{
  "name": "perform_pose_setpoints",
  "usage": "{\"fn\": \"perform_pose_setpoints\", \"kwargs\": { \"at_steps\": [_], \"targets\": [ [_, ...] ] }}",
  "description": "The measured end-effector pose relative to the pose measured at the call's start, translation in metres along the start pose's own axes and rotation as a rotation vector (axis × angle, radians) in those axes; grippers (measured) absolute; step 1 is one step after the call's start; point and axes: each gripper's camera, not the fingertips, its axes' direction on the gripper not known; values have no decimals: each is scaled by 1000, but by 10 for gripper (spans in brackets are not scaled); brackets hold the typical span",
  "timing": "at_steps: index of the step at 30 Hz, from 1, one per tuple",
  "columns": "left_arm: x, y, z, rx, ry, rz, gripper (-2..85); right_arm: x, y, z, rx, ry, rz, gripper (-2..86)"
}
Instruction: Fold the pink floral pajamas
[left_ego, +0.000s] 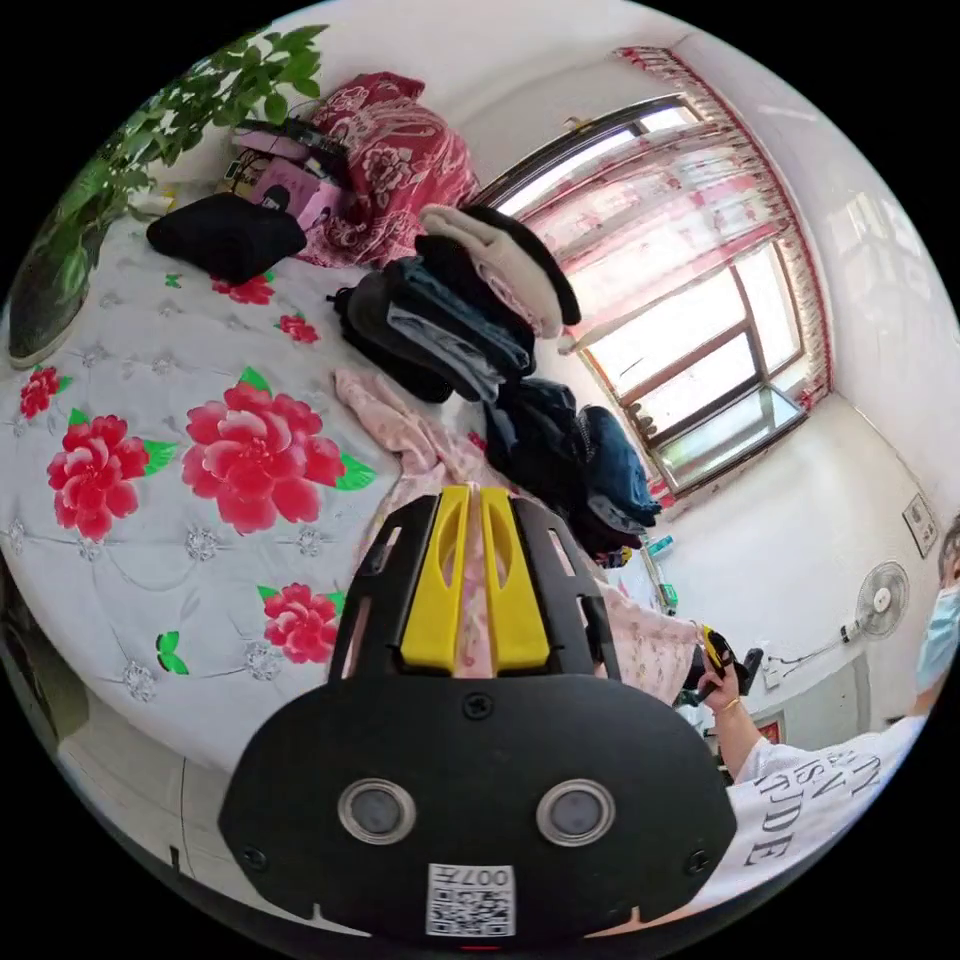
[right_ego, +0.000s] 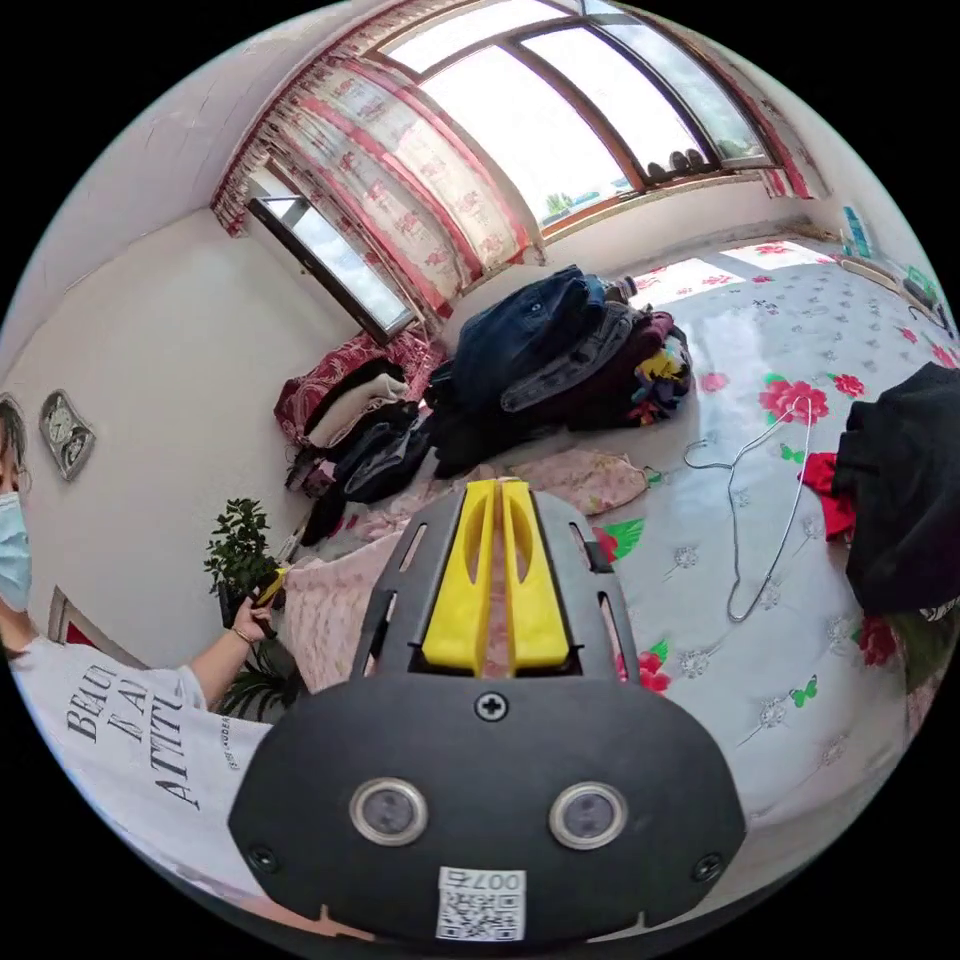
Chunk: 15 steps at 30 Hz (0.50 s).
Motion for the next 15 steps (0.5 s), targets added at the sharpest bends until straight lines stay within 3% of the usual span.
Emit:
{"fn": "perform_pose_setpoints", "kwargs": {
  "at_steps": [5,10,15],
  "targets": [
    [-26,13,71,-159,-195,-90,70,32,12,84,-181,196,158,35],
    [-34,73,50,-218,-264,-75,83,38,73,74,-254,239,174,58],
    [-44,192,19,-285,-308,-221,112,34,160,53,-370,332,271,87]
  ]
}}
